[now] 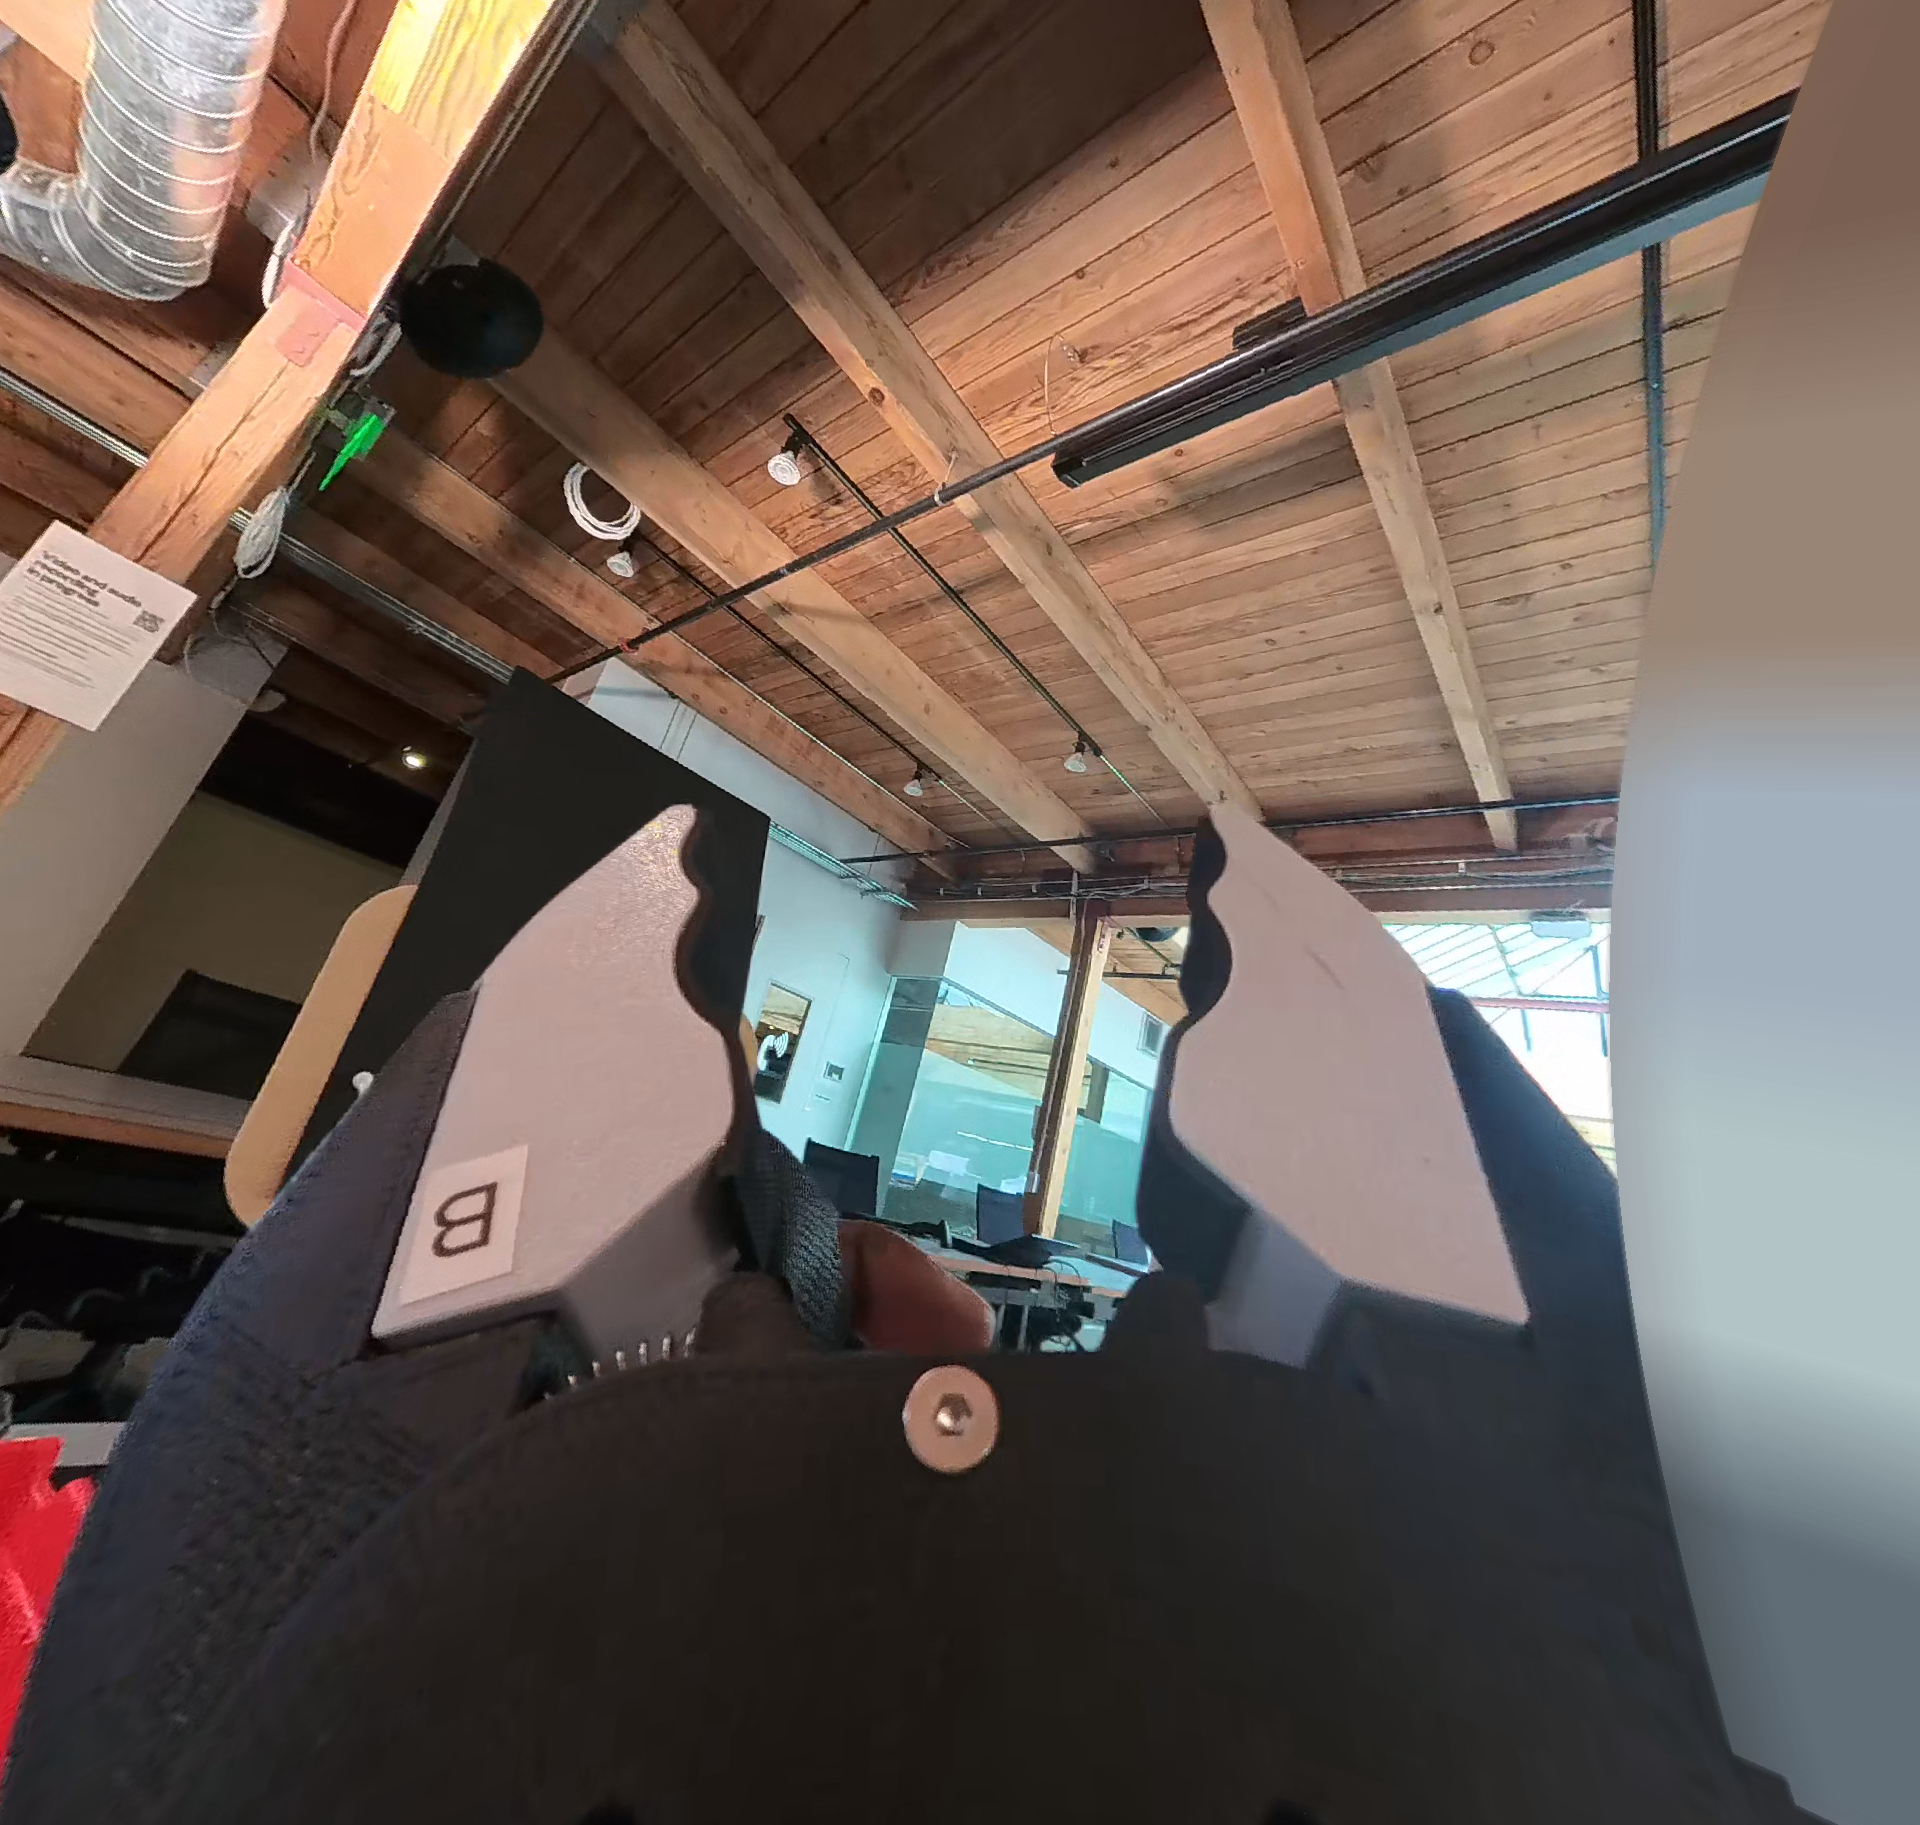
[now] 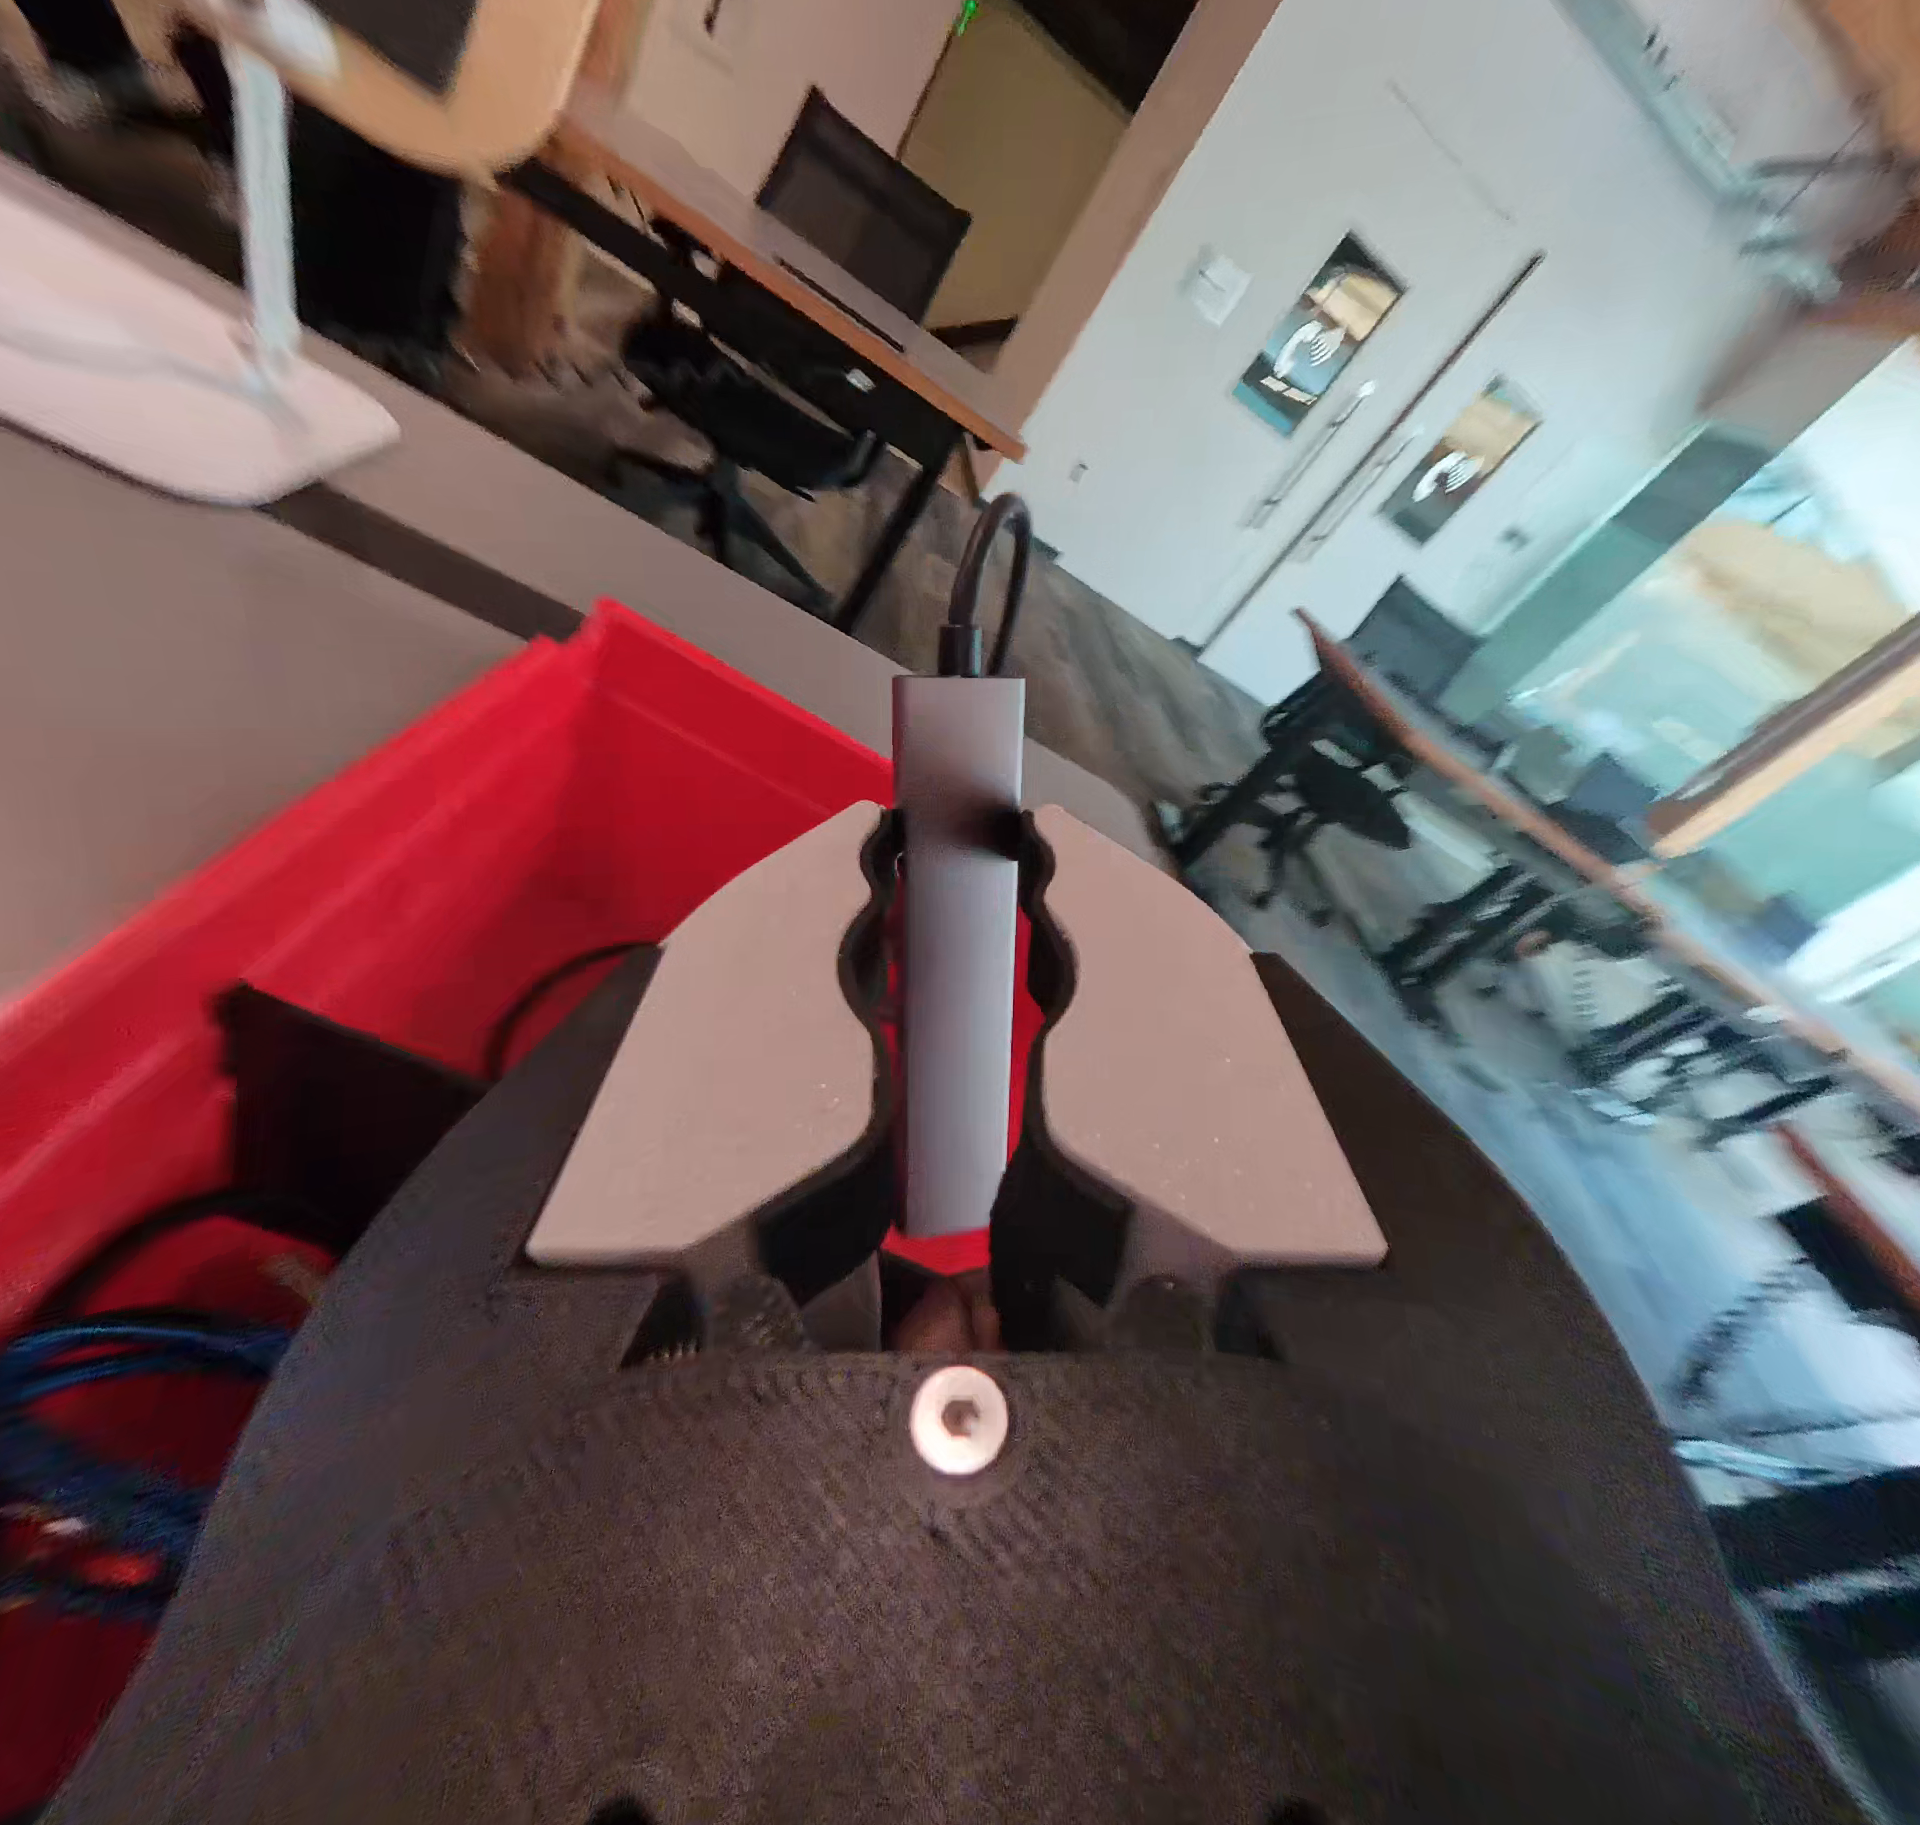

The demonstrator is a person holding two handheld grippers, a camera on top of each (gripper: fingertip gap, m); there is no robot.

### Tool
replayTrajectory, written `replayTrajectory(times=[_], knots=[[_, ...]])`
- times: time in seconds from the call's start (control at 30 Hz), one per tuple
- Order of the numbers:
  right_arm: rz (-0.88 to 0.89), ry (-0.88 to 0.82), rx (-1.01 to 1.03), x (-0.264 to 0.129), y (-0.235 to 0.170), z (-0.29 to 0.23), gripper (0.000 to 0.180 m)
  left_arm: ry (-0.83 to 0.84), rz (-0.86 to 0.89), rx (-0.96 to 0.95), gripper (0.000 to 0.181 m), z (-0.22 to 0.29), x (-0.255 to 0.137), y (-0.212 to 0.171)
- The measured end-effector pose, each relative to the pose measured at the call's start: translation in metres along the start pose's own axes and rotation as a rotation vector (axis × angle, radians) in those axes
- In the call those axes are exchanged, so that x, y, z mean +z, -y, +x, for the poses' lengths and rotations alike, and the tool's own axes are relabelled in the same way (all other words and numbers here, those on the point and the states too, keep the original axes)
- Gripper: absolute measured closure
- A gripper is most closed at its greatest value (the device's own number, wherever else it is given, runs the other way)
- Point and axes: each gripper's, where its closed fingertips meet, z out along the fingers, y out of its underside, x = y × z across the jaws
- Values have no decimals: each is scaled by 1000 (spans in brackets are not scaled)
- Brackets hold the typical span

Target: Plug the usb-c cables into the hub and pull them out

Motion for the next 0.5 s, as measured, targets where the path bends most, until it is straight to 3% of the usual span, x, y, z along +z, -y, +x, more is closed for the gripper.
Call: replayTrajectory(times=[0.13,0.37,0.5], knots=[[-29,8,-94,3,-1,-9,155,27,-11,50,94,-2,0,-1],[-43,262,295,-34,8,-33,144,13,-17,66,97,5,1,-2],[-235,423,402,-58,-22,-54,144,6,-9,39,100,5,2,-3]])
